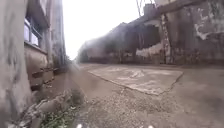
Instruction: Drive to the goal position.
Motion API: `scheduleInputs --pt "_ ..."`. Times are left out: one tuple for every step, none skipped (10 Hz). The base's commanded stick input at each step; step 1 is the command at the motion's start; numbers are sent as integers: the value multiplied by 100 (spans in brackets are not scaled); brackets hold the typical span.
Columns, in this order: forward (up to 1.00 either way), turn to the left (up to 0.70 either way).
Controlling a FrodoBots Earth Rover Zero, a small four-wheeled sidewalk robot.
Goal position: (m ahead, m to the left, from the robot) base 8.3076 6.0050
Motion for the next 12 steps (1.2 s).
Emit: scheduleInputs --pt "0 0" --pt "0 0" --pt "0 0" --pt "0 0" --pt "34 0" --pt "70 -35" --pt "70 -35" --pt "70 -35" --pt "70 -35" --pt "70 -35" --pt "70 -35" --pt "70 -35"
